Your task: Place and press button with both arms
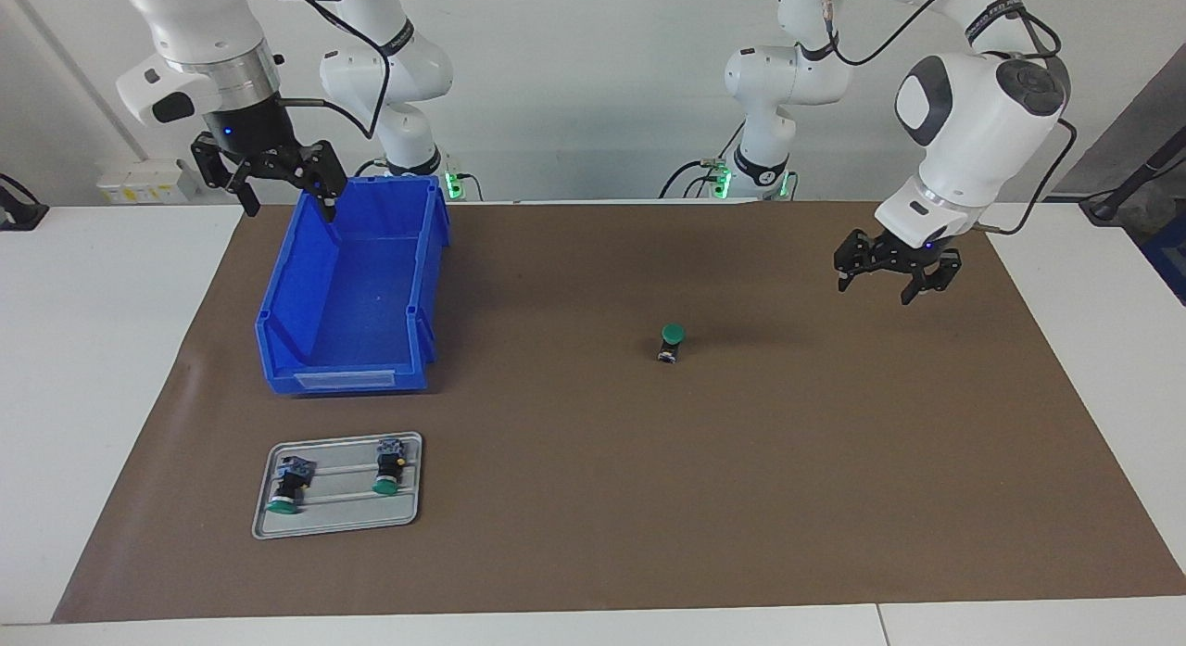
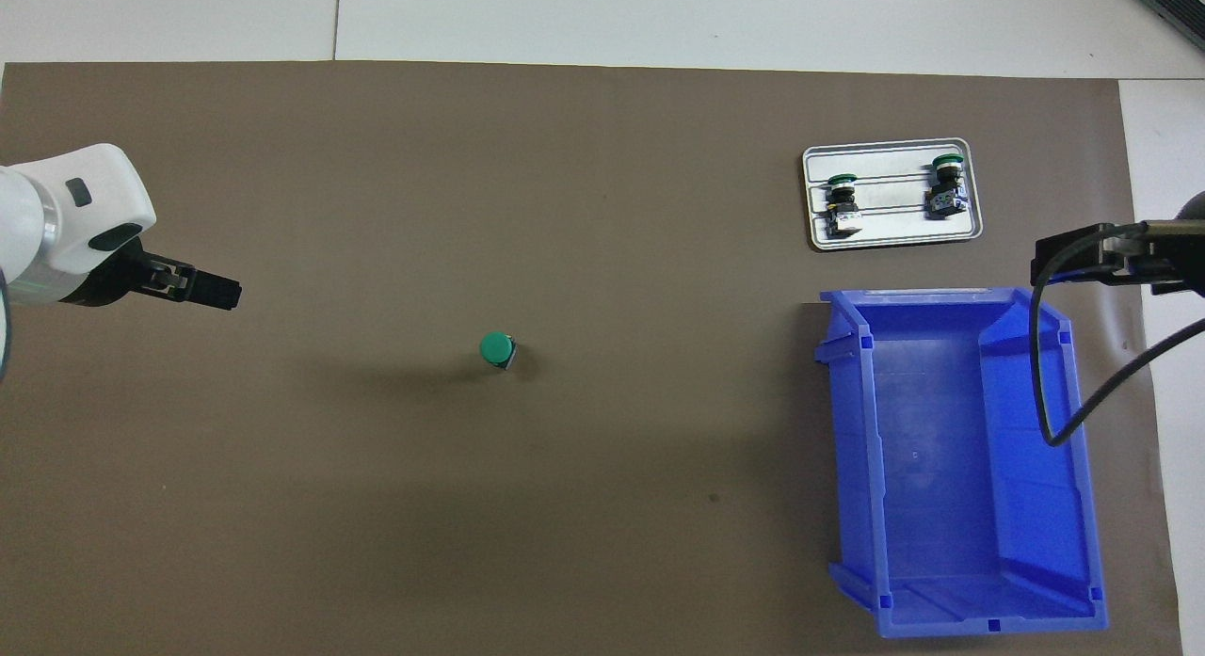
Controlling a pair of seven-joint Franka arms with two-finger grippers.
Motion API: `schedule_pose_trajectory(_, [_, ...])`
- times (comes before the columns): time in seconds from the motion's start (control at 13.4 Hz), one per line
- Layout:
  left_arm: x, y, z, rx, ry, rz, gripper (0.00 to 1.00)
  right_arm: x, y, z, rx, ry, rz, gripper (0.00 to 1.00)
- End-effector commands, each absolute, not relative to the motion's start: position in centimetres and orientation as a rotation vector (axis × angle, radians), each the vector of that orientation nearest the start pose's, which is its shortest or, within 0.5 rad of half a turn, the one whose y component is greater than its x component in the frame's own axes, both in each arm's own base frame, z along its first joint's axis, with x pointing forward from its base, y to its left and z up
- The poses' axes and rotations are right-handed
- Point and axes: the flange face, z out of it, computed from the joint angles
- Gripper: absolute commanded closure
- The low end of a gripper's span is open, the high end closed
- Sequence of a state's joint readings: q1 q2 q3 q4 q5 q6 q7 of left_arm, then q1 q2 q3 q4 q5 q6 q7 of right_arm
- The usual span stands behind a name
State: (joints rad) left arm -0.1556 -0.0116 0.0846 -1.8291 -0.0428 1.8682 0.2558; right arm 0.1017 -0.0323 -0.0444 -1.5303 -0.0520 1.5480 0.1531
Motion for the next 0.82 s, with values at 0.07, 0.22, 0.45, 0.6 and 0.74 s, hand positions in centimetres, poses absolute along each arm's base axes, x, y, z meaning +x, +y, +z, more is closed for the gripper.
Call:
schedule_pose_trajectory(0.07, [56.6, -2.1, 60.4, -3.128, 0.376, -0.094, 0.0, 53.5, 2.2, 66.2, -3.161, 0.121, -0.074, 0.0])
schedule_pose_trajectory(0.22, [56.1, -2.0, 63.1, -3.135, 0.374, -0.075, 0.0, 53.5, 2.2, 66.2, -3.161, 0.121, -0.074, 0.0])
schedule_pose_trajectory(0.45, [54.9, -2.3, 65.6, -3.156, 0.253, -0.024, 0.0, 53.5, 2.2, 66.2, -3.161, 0.124, -0.076, 0.0])
schedule_pose_trajectory(0.6, [53.7, -2.4, 66.2, -3.165, 0.167, -0.005, 0.0, 53.5, 2.2, 66.2, -3.161, 0.121, -0.074, 0.0])
schedule_pose_trajectory(0.74, [53.3, -2.5, 65.4, -3.166, 0.144, 0.029, 0.0, 53.5, 2.2, 66.2, -3.161, 0.121, -0.076, 0.0])
